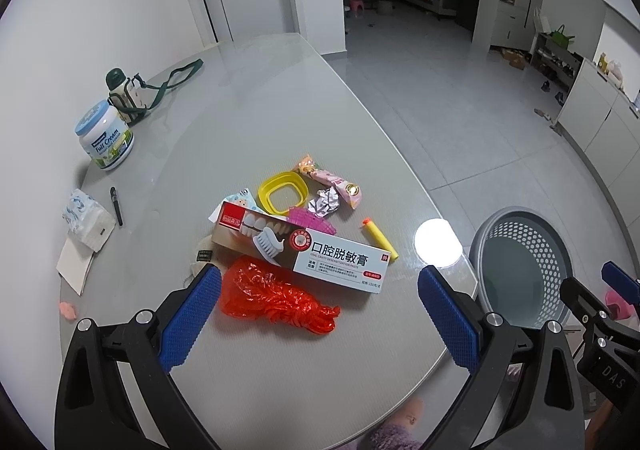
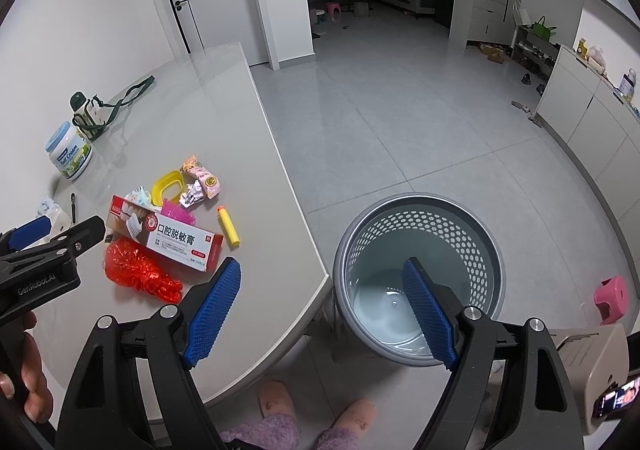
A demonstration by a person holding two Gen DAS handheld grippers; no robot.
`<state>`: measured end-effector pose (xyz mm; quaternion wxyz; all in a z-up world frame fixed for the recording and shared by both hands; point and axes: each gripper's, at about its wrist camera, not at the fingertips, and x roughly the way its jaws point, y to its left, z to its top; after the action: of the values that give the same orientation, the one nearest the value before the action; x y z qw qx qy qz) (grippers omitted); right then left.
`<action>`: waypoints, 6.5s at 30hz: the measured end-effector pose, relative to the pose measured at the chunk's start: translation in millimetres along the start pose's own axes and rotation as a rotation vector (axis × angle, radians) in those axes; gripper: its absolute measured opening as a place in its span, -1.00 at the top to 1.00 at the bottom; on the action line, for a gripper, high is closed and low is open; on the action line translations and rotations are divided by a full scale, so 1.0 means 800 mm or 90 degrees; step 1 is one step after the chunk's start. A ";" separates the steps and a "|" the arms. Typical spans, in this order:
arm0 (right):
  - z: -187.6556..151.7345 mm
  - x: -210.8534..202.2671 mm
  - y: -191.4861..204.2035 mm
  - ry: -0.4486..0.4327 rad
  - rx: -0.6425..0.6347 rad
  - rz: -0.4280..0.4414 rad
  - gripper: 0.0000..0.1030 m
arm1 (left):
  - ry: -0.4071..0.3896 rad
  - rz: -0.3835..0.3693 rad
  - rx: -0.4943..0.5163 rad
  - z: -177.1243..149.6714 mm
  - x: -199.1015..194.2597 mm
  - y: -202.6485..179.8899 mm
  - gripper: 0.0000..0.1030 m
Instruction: Collect trash
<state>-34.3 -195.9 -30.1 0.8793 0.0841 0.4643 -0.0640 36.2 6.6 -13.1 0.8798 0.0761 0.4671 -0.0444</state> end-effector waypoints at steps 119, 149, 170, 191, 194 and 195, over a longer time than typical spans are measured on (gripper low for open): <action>0.036 0.293 0.159 0.117 -0.336 0.157 0.12 | 0.073 0.113 -0.261 -0.102 0.135 0.100 -0.88; 0.016 0.215 0.089 0.095 -0.230 0.191 0.76 | 0.071 0.093 -0.274 -0.104 0.162 0.070 -0.88; -0.010 0.159 0.090 0.098 -0.186 0.187 0.76 | 0.085 0.059 -0.233 -0.125 0.126 0.118 0.13; 0.003 0.082 0.029 0.016 0.001 0.088 0.76 | -0.080 -0.056 -0.008 -0.005 0.029 0.102 0.13; -0.010 0.070 -0.004 0.015 0.041 0.056 0.76 | -0.082 -0.101 0.040 0.007 0.033 0.060 0.13; -0.015 0.066 -0.019 0.015 0.058 0.045 0.76 | -0.081 -0.116 0.052 0.010 0.034 0.046 0.13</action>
<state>-17.0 -209.8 -82.0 0.8707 0.1412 0.4682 -0.0528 63.2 41.1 -28.1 0.8962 0.0665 0.4131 -0.1477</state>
